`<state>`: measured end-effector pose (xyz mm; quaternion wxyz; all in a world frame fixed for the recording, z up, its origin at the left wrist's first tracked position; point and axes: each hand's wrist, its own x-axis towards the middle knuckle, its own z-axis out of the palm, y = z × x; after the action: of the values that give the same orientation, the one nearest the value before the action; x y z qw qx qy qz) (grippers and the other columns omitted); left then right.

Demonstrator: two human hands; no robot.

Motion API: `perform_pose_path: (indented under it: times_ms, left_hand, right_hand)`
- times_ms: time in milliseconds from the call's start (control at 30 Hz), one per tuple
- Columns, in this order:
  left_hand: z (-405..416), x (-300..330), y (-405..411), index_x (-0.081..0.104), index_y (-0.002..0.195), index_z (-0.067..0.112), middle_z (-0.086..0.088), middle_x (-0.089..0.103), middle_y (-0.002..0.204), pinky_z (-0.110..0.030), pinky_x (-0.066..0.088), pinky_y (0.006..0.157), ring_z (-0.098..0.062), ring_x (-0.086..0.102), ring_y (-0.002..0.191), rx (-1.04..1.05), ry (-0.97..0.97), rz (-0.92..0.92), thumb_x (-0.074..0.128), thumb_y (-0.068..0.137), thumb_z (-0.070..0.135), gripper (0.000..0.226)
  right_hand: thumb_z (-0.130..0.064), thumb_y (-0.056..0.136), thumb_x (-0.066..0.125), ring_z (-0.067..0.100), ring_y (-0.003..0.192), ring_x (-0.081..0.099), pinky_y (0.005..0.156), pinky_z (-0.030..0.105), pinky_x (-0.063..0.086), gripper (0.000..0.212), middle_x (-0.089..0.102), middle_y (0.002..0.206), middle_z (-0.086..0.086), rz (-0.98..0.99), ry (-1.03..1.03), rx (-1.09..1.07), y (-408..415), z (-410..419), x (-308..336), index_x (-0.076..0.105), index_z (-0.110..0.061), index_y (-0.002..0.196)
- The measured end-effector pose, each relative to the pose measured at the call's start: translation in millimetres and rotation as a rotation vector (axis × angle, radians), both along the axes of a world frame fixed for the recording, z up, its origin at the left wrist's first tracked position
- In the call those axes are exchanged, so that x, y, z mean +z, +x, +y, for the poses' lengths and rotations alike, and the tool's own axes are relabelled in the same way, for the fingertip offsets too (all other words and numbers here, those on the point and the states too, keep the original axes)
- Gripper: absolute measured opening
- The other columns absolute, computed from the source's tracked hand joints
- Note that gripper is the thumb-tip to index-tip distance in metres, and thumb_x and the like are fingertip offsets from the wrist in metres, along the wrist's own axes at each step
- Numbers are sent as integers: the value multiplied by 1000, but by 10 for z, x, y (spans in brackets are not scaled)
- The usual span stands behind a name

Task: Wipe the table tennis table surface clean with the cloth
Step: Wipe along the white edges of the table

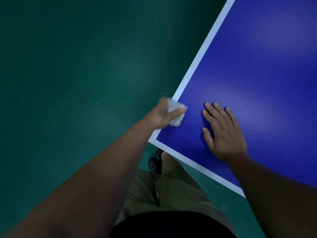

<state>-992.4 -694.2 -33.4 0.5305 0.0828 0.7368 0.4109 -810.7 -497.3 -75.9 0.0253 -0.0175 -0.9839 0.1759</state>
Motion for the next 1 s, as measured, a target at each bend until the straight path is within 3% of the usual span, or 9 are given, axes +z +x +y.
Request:
perform_pose_path:
  times_ms: [67, 167, 267, 333, 400, 467, 667, 800, 1000]
  left_hand:
    - [276, 9, -160, 56, 86, 8, 13, 69, 70, -10, 49, 59, 6, 63, 60, 67, 49, 58, 65, 107, 23, 27]
    - [330, -90, -170, 47, 121, 10, 1, 67, 106, -6, 50, 66, -2, 68, 87, 113, 14, 78, 69, 103, 36, 38]
    - [-12, -35, 83, 59, 99, 14, -14, 72, 91, -21, 59, 65, -5, 72, 73, 116, 35, 31, 68, 105, 26, 16]
    - [-243, 24, 274, 56, 108, 13, -16, 71, 92, -16, 56, 64, -2, 69, 69, 85, -18, -38, 64, 106, 29, 18]
    - [-342, 44, 335, 39, 139, 11, -2, 64, 107, -10, 52, 65, 1, 66, 85, 67, -122, -81, 63, 104, 43, 52]
    - [-245, -50, 226, 28, 151, 9, 0, 59, 121, -15, 51, 74, -5, 62, 100, 52, -156, -62, 63, 102, 51, 73]
    - [664, -326, -495, 30, 146, 4, -8, 51, 138, -30, 44, 96, -22, 57, 123, 41, -64, 63, 63, 99, 58, 78]
    - [662, -368, -503, 48, 121, 14, -5, 63, 119, -26, 56, 84, -12, 68, 102, 129, 37, 14, 67, 99, 55, 50]
    - [25, -410, -76, 31, 141, 22, -2, 59, 128, -22, 53, 89, -18, 66, 111, 49, -44, -87, 62, 102, 54, 59]
  right_hand:
    - [-27, 108, 54, 27, 161, 30, 129, 58, 27, 53, 37, 171, 7, 8, 1, -5, 2, -4, 9, 50, -5, 156]
    - [-27, 109, 54, 27, 161, 30, 128, 57, 27, 52, 36, 171, 7, 3, 3, -15, 3, -6, 17, 50, -6, 156]
    - [-25, 108, 55, 27, 160, 31, 129, 56, 26, 52, 37, 171, 7, 8, 10, -36, 17, -21, 3, 51, -7, 156]
    - [-18, 107, 56, 28, 159, 33, 131, 53, 24, 51, 38, 170, 9, 30, -29, -141, -83, -102, 26, 50, -6, 156]
    - [-14, 108, 54, 28, 159, 32, 132, 52, 21, 50, 37, 170, 10, 59, -58, -282, -282, -213, 57, 48, -5, 156]
    - [-16, 110, 52, 27, 161, 30, 132, 51, 20, 51, 35, 171, 9, 68, -49, -419, -517, -307, 48, 45, -4, 159]
    - [-27, 112, 45, 24, 163, 24, 133, 48, 18, 54, 32, 173, 5, 59, 26, -750, -793, -416, -78, 40, -8, 162]
    - [-24, 110, 47, 25, 162, 26, 132, 50, 22, 53, 35, 172, 5, 71, 33, -749, -802, -399, -84, 43, -7, 161]
    - [-22, 109, 49, 23, 163, 24, 131, 52, 22, 55, 33, 173, 4, 39, 40, -751, -788, -403, -94, 41, -8, 162]
